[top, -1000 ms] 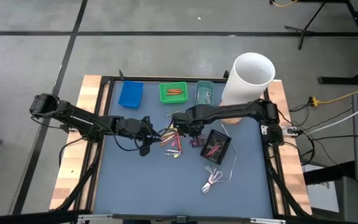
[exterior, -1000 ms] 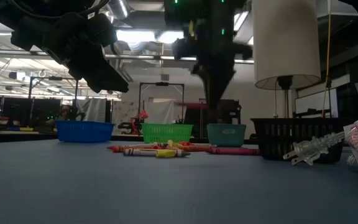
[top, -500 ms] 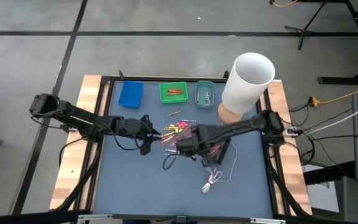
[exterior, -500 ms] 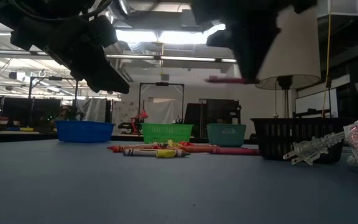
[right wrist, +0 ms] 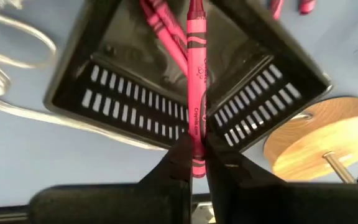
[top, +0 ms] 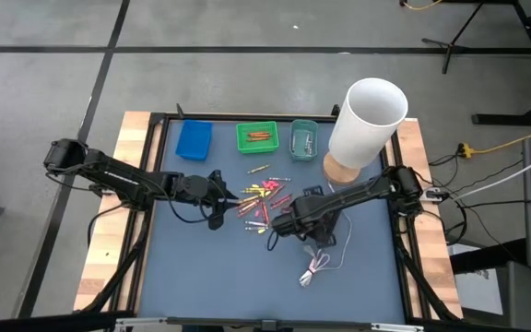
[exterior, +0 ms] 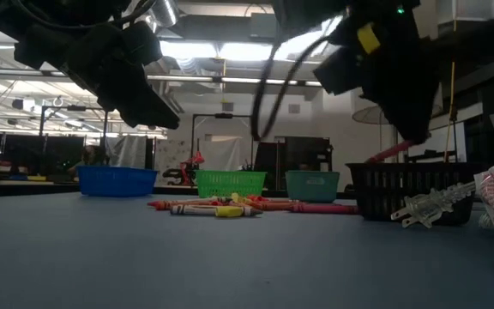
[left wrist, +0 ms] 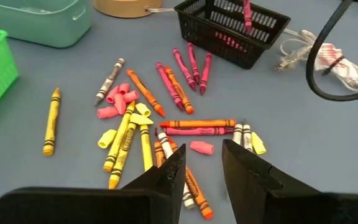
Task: Sort crayons
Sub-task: Put the red crayon into the black bin
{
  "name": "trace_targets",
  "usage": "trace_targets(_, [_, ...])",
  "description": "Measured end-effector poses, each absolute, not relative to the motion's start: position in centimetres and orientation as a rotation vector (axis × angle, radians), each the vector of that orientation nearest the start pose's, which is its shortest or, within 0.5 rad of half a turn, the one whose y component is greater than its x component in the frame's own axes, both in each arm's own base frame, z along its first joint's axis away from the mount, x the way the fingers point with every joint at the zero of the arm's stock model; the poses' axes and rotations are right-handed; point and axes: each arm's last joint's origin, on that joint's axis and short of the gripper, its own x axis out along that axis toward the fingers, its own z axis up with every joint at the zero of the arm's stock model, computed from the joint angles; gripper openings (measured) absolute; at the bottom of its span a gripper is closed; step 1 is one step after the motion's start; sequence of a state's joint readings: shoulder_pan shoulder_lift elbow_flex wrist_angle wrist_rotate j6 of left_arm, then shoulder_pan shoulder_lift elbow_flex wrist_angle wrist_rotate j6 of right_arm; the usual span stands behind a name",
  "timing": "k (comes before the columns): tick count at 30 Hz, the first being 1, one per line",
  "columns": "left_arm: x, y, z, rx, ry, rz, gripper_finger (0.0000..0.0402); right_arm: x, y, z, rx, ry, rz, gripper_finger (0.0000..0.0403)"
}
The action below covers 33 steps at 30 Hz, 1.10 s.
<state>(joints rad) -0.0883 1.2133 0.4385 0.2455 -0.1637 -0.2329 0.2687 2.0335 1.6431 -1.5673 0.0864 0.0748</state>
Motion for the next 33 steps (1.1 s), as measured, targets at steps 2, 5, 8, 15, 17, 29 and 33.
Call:
trace_targets(2, [22.7,-1.5,17.4,-0.155,0.51,0.157,0.009,33.7,9.0,21.0,-0.298,1.94,0.047,0.0024])
trace_targets(5, [22.7,-1.3,17.4,-0.142,0.5,0.203,0.009,33.7,9.0,20.8,-0.299,1.944,0.046,0.0024])
trace_targets(8, [22.7,-1.2,17.4,-0.13,0.491,0.25,0.009,33.7,9.0,20.8,-0.298,1.94,0.047,0.0024])
trace_targets(15, [22.7,-1.0,17.5,-0.115,0.479,0.306,0.009,33.9,9.1,20.7,-0.294,1.916,0.049,0.0024])
trace_targets(17, [22.8,-1.0,17.6,-0.114,0.46,0.323,0.009,33.9,9.1,20.7,-0.294,1.918,0.05,0.0024])
trace_targets(29, [23.2,1.7,18.1,-0.117,0.389,0.419,0.009,33.9,9.0,20.7,-0.327,1.908,0.028,0.0133])
trace_targets(33, [23.7,2.9,17.8,-0.125,0.368,0.381,0.009,34.0,8.9,20.7,-0.351,1.903,0.011,0.0161])
